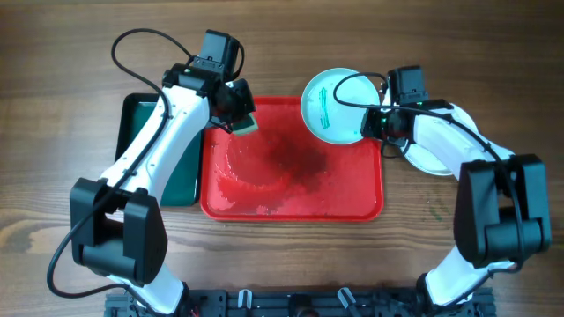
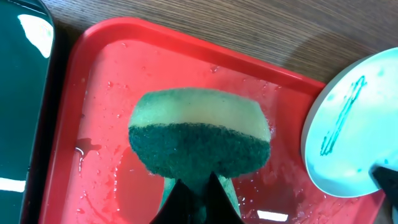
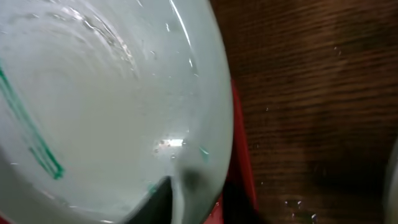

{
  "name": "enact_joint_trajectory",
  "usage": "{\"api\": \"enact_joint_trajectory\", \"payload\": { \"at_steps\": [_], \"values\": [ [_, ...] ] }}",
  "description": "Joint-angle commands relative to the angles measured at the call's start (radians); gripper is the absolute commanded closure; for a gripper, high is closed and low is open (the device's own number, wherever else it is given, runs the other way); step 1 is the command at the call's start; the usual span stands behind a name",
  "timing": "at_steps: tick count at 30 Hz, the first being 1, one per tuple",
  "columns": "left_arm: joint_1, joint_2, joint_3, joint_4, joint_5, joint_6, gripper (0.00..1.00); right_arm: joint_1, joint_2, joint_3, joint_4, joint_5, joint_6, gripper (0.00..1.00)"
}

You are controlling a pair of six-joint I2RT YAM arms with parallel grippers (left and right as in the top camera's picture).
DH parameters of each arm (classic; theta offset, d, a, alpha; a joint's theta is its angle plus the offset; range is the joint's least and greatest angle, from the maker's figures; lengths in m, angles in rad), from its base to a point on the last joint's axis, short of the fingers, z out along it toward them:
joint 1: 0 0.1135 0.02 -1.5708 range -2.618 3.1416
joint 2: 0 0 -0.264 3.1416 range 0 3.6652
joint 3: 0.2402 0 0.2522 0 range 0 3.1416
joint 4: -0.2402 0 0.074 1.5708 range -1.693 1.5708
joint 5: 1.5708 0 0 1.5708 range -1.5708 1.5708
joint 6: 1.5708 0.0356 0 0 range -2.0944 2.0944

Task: Clean dirty plates on tray and stack at the side
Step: 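Lift the white plate with the right gripper toward the left-gripper sponge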

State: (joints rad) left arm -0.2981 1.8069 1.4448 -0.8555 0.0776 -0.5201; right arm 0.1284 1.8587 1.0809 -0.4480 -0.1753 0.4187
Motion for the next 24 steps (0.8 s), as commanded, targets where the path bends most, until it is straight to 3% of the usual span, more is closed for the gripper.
{"api": "enact_joint_trajectory", "payload": {
  "at_steps": [1,7,12,18,24],
  "values": [
    [-0.002,0.011,-0.005,0.005,0.011,0.015,0.96,0.003,0.030,0.011,-0.006,-0.047,-0.086,0.96],
    [-0.002,0.011,-0.005,0.008,0.011,0.015,0.96,0.006,0.017,0.011,-0.110,-0.214,-0.132,0.96],
    [-0.002,0.011,-0.005,0.008,0.011,0.015,0.96,0.034,-0.026,0.011,-0.222,-0.225,-0.196,0.96],
    [-0.002,0.011,-0.005,0.008,0.011,0.015,0.96,0.042,-0.124,0.013,-0.244,-0.114,-0.314,0.55],
    [-0.002,0.011,-0.005,0.008,0.011,0.015,0.96,0.043,-0.101,0.012,-0.036,-0.087,-0.475,0.51]
  ]
}}
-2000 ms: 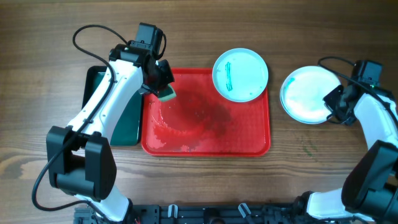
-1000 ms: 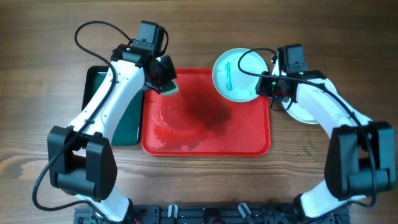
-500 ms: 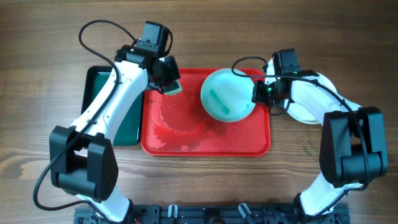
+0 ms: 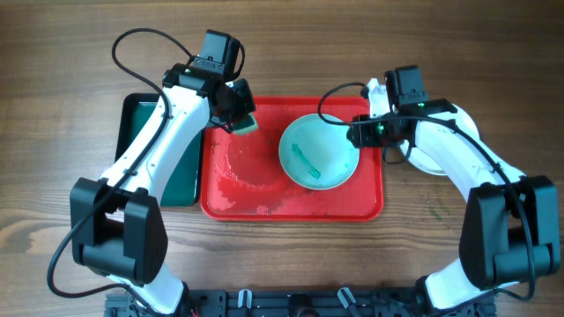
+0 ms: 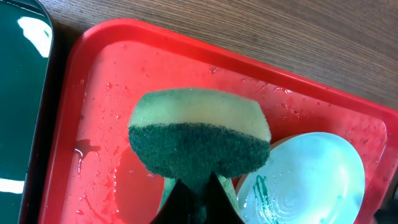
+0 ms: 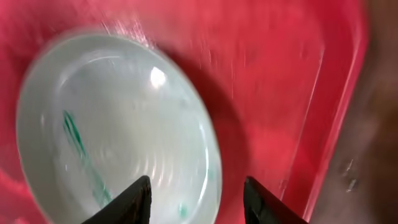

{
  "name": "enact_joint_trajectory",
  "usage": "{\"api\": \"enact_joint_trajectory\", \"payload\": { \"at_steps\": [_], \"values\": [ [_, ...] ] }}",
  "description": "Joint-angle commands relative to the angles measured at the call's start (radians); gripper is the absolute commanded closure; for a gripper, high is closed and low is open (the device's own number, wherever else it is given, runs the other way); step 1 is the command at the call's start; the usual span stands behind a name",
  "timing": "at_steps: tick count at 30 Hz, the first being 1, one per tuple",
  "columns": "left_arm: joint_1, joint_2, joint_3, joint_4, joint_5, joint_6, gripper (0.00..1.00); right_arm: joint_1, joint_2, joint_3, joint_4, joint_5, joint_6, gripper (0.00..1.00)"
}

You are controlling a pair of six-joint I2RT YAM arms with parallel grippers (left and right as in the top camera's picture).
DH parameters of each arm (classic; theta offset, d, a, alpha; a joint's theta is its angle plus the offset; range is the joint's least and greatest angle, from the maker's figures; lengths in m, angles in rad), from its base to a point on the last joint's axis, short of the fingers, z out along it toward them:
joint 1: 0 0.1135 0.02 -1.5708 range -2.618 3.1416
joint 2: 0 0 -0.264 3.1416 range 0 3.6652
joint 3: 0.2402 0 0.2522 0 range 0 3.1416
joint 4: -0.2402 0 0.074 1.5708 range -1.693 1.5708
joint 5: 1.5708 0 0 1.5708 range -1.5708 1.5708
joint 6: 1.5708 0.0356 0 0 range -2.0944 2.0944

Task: Clean dirty plates on tray and stack at the side
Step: 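Lift the white plate with the right gripper toward the left-gripper sponge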

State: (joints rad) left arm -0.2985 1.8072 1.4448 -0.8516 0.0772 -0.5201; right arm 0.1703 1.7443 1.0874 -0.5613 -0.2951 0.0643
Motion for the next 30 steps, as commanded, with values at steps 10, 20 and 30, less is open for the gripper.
{"api": "enact_joint_trajectory", "payload": {
  "at_steps": [10,20,30],
  "values": [
    [-0.002,0.011,-0.005,0.005,0.012,0.015,0.96,0.001,0.121,0.005,0.228,-0.004,-0.248,0.58],
    [-0.003,0.011,-0.005,0.014,0.012,0.015,0.96,0.031,0.185,0.005,0.193,0.005,-0.212,0.85],
    [-0.003,0.011,-0.005,0.008,0.012,0.015,0.96,0.134,0.169,0.050,-0.023,0.124,0.021,0.95]
  ]
}}
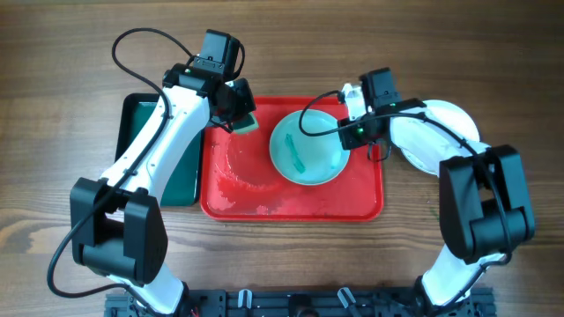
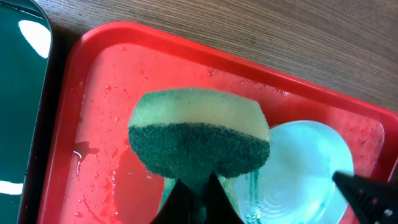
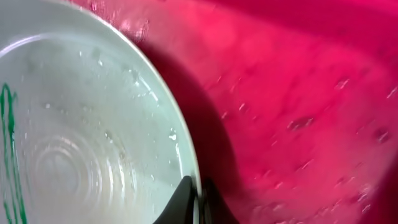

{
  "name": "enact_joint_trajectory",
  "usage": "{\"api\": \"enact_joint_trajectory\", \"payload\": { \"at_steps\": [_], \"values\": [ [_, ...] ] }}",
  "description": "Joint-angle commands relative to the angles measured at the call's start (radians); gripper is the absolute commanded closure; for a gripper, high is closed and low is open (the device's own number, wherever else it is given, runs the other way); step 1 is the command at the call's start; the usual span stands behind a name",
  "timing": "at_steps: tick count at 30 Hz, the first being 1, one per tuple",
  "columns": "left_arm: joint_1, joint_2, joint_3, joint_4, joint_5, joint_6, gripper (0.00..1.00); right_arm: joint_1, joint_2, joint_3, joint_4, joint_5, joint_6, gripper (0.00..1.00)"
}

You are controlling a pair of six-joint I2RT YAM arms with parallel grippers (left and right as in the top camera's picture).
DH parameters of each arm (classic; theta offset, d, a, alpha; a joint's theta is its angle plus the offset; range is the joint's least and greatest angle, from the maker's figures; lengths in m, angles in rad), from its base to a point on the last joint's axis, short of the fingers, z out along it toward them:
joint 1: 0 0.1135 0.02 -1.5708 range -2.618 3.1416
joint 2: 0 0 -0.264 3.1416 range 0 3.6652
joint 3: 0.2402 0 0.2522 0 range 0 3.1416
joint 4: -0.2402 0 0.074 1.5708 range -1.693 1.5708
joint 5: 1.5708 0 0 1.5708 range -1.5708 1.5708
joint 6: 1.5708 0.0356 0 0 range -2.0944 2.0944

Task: Clean dirty plates on tray and stack at the side
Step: 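Lift the white plate with the right gripper toward the left-gripper sponge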

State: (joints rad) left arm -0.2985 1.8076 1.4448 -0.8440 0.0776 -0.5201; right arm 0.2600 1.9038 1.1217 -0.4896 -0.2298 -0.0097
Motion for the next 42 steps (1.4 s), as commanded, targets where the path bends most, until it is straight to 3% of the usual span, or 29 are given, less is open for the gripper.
{"api": "enact_joint_trajectory", "payload": {
  "at_steps": [1,10,20,26,28,32,38,42],
  "values": [
    [-0.003,0.010,-0.005,0.001,0.011,0.015,0.96,0.052,0.009,0.036,-0.135,0.058,0.115,0.95],
    [-0.003,0.010,-0.005,-0.001,0.011,0.015,0.96,0.068,0.009,0.080,-0.221,0.011,0.395,0.96],
    [-0.003,0.010,-0.005,-0.006,0.011,0.015,0.96,0.090,0.019,0.048,-0.099,-0.037,0.668,0.95],
    [-0.003,0.010,-0.005,-0.013,0.011,0.015,0.96,0.117,0.027,0.048,-0.090,-0.037,0.664,0.95],
    [-0.003,0.010,-0.005,-0.013,0.011,0.015,0.96,0.114,0.027,0.048,-0.081,-0.037,0.648,0.85],
    [-0.010,0.012,-0.005,-0.012,0.011,0.020,0.96,0.113,0.027,0.048,-0.063,-0.037,0.614,0.83],
    [-0.050,0.041,-0.008,-0.011,0.008,0.083,0.96,0.113,0.027,0.048,-0.073,-0.049,0.610,0.95],
    [-0.079,0.077,-0.008,0.000,0.008,0.150,0.96,0.113,0.027,0.048,-0.095,-0.085,0.582,0.96]
  ]
}}
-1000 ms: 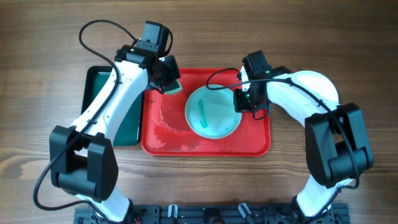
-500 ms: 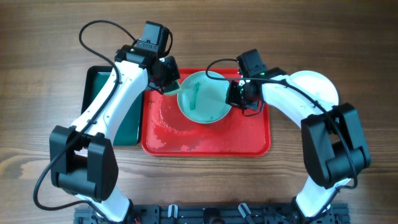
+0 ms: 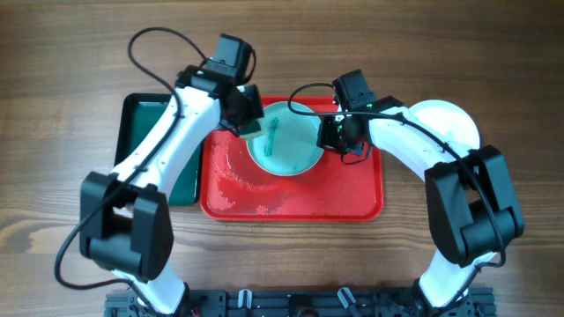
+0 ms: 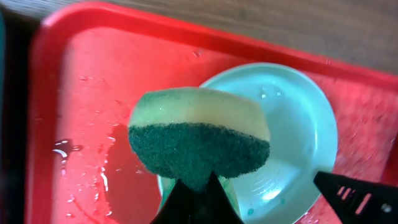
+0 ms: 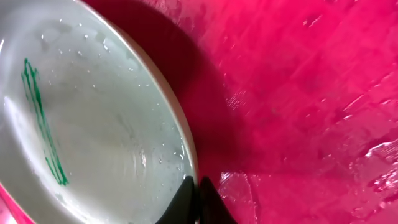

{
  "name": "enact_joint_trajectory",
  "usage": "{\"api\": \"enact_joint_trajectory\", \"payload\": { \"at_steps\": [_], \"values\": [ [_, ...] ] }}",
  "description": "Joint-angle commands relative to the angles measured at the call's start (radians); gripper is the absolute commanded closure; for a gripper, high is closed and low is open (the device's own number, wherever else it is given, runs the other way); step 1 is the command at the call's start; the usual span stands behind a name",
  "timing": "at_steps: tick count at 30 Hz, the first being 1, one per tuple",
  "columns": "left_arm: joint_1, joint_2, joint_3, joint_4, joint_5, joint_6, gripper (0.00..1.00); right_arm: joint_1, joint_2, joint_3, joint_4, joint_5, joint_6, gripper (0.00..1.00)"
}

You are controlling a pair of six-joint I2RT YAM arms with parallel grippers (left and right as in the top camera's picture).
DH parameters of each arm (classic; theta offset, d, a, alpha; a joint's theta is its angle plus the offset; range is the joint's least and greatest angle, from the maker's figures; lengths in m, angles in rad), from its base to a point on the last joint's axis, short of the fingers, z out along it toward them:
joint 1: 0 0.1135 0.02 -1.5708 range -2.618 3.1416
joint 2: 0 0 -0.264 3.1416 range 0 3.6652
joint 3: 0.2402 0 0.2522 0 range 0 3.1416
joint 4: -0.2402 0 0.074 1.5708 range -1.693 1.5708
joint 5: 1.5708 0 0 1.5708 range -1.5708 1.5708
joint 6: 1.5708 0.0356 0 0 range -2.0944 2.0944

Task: Clean dirty plates on tray and stack at the side
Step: 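Lift the white plate with the right gripper toward the left-gripper sponge, then scrub the held plate's inside with the sponge in the left gripper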

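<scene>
A pale blue-green plate (image 3: 284, 139) with green marker streaks lies in the upper middle of the wet red tray (image 3: 348, 198). My right gripper (image 3: 330, 134) is shut on the plate's right rim (image 5: 186, 155). My left gripper (image 3: 251, 119) is shut on a yellow-and-green sponge (image 4: 199, 138), which hangs over the plate's left part (image 4: 292, 124). Whether the sponge touches the plate cannot be told. A green streak (image 5: 43, 118) runs down the plate's face in the right wrist view.
A dark green tray (image 3: 141, 132) sits left of the red tray. A white plate (image 3: 449, 119) lies on the wooden table right of the red tray, partly under my right arm. Red liquid smears cover the tray floor (image 3: 256, 180).
The plate, held at its rim by my right gripper, has moved left and up on the tray. My left gripper with the sponge has shifted right, and the sponge is now over the plate.
First my right gripper held the streaked plate tilted above the tray's upper right corner while my left held the sponge at the upper left. Then the plate lay in the tray's middle with the right gripper open. After that it gripped the rim, and the plate now sits under the sponge.
</scene>
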State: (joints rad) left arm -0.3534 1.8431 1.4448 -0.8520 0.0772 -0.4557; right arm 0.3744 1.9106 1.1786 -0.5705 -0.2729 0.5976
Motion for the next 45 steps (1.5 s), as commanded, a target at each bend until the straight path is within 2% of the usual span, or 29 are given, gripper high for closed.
{"api": "enact_joint_trajectory", "payload": {
  "at_steps": [1,9,17,22,25,29,31,37,42,45],
  "values": [
    [-0.032,0.057,-0.008,0.008,0.008,0.099,0.96,-0.002,0.020,-0.008,-0.019,-0.042,-0.026,0.96],
    [-0.054,0.190,-0.008,0.051,0.001,0.215,0.96,-0.002,0.020,-0.008,-0.045,-0.066,-0.060,0.96],
    [-0.074,0.278,-0.008,0.071,0.014,0.217,0.96,-0.002,0.020,-0.008,-0.058,-0.087,-0.076,0.96],
    [-0.113,0.281,-0.008,0.071,0.066,0.224,0.96,-0.002,0.020,-0.008,-0.059,-0.087,-0.079,0.96],
    [-0.136,0.281,-0.008,0.071,0.140,0.270,0.96,-0.002,0.020,-0.008,-0.059,-0.087,-0.079,0.96],
    [-0.145,0.281,-0.008,0.075,0.137,0.269,0.96,-0.002,0.020,-0.008,-0.059,-0.087,-0.079,0.96],
    [-0.134,0.281,-0.008,0.087,0.083,0.249,0.96,-0.002,0.020,-0.008,-0.059,-0.087,-0.079,0.96],
    [-0.097,0.281,-0.008,0.092,-0.160,0.043,0.96,-0.002,0.020,-0.008,-0.059,-0.087,-0.082,0.96],
    [-0.098,0.281,-0.008,0.068,-0.155,0.025,0.96,-0.002,0.020,-0.008,-0.059,-0.088,-0.082,0.96],
    [-0.112,0.281,-0.008,0.012,-0.105,0.060,0.96,-0.002,0.020,-0.008,-0.059,-0.088,-0.082,0.96]
  ]
}}
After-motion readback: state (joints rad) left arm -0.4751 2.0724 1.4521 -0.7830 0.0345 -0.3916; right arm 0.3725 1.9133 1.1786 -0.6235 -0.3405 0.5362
